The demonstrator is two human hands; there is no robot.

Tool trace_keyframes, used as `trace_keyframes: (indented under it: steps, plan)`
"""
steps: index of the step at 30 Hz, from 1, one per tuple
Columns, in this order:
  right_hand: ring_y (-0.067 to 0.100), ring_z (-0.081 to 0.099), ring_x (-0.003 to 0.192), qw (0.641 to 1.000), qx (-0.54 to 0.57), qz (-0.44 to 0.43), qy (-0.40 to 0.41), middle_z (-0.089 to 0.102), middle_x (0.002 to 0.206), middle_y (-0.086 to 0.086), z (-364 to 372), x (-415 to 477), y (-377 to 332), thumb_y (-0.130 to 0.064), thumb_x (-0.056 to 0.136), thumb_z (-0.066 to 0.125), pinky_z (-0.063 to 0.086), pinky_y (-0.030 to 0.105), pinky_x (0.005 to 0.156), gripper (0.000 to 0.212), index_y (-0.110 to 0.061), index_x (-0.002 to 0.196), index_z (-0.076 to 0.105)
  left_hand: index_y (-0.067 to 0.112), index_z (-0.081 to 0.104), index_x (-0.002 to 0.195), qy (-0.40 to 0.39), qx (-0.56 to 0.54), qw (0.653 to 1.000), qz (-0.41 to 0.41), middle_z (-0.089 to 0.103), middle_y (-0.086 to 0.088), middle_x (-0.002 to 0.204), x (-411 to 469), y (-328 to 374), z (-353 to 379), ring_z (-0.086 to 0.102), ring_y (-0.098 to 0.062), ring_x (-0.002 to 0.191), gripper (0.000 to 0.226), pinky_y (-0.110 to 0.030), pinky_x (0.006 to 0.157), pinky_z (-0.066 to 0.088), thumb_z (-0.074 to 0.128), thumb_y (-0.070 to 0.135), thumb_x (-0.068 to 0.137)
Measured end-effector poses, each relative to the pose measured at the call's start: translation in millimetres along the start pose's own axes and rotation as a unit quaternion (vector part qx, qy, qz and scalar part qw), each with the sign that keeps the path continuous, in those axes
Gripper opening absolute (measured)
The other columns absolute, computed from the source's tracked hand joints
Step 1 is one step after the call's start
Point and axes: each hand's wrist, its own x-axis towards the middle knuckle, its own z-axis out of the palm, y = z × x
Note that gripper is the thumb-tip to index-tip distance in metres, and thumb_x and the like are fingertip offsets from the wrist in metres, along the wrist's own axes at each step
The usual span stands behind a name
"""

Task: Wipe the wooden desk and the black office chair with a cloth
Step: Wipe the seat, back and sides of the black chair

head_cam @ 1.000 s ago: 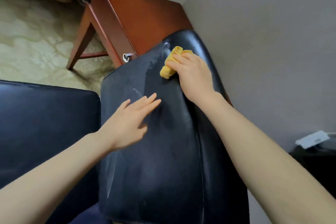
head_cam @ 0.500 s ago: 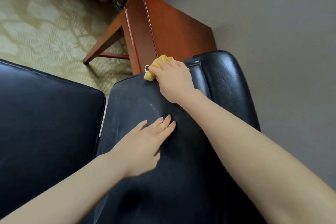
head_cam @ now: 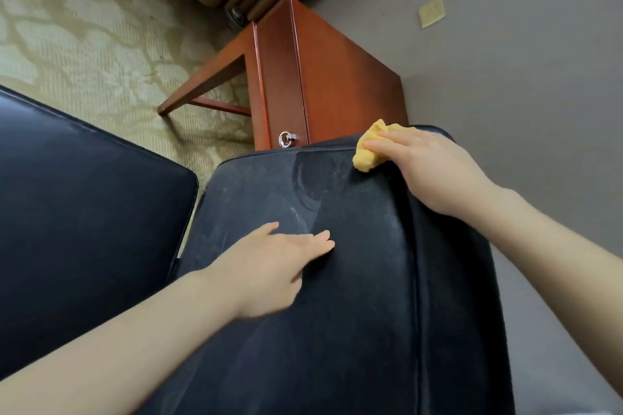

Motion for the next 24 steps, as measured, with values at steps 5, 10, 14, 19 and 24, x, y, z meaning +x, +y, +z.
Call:
trace_keyframes:
  steps: [5,10,14,19,24]
  plan:
    - [0.030,0.054,0.103,0.989,-0.022,0.136,-0.054,0.058,0.123,0.004,13.8,59.6,-1.3,-0.011,0.094,0.037,0.038,0.034,0.075,0.044,-0.028,0.134,0.045,0.032,0.017,0.148,-0.007,0.006,1.000,0.006,0.028,0.016,0.153,4.6,-1.9,-7.1,0.040,-0.007,0.130,0.063,-0.029,0.116,0.005,0.035,0.010,0.092]
    - [0.024,0.055,0.085,0.974,0.063,0.135,-0.173,0.058,0.091,0.000,29.7,122.2,-24.9,-0.019,0.095,0.038,0.041,0.031,0.069,0.035,-0.029,0.124,0.054,0.038,0.010,0.148,-0.006,-0.016,1.000,0.018,0.008,0.022,0.156,0.8,-10.5,0.1,0.021,0.000,0.140,0.068,-0.029,0.116,0.001,0.035,0.009,0.092]
    - [0.028,0.055,0.099,0.962,0.077,0.130,-0.229,0.061,0.114,0.005,48.0,154.6,-38.9,-0.019,0.094,0.036,0.043,0.032,0.078,0.037,-0.026,0.125,0.056,0.038,0.002,0.149,-0.003,-0.021,1.000,0.021,-0.003,0.024,0.155,-0.6,-13.3,11.7,0.003,0.007,0.141,0.072,-0.031,0.118,0.002,0.034,0.008,0.092]
    - [0.028,0.055,0.109,0.977,0.111,0.067,-0.167,0.056,0.129,0.005,58.7,152.3,-57.0,-0.020,0.101,0.035,0.045,0.034,0.082,0.038,-0.030,0.135,0.048,0.039,0.002,0.149,0.002,-0.026,0.999,0.022,-0.005,0.026,0.155,-0.9,-14.8,17.5,-0.002,0.010,0.139,0.075,-0.032,0.118,0.003,0.033,0.004,0.091]
    - [0.026,0.053,0.114,0.998,0.020,-0.006,-0.051,0.050,0.136,-0.002,54.5,112.7,-66.8,0.000,0.094,0.045,0.047,0.040,0.093,0.055,-0.038,0.134,0.043,0.035,0.010,0.149,0.023,-0.018,1.000,0.011,0.002,0.022,0.156,-1.5,-9.9,13.9,0.005,0.006,0.141,0.069,-0.031,0.117,0.004,0.033,0.006,0.091]
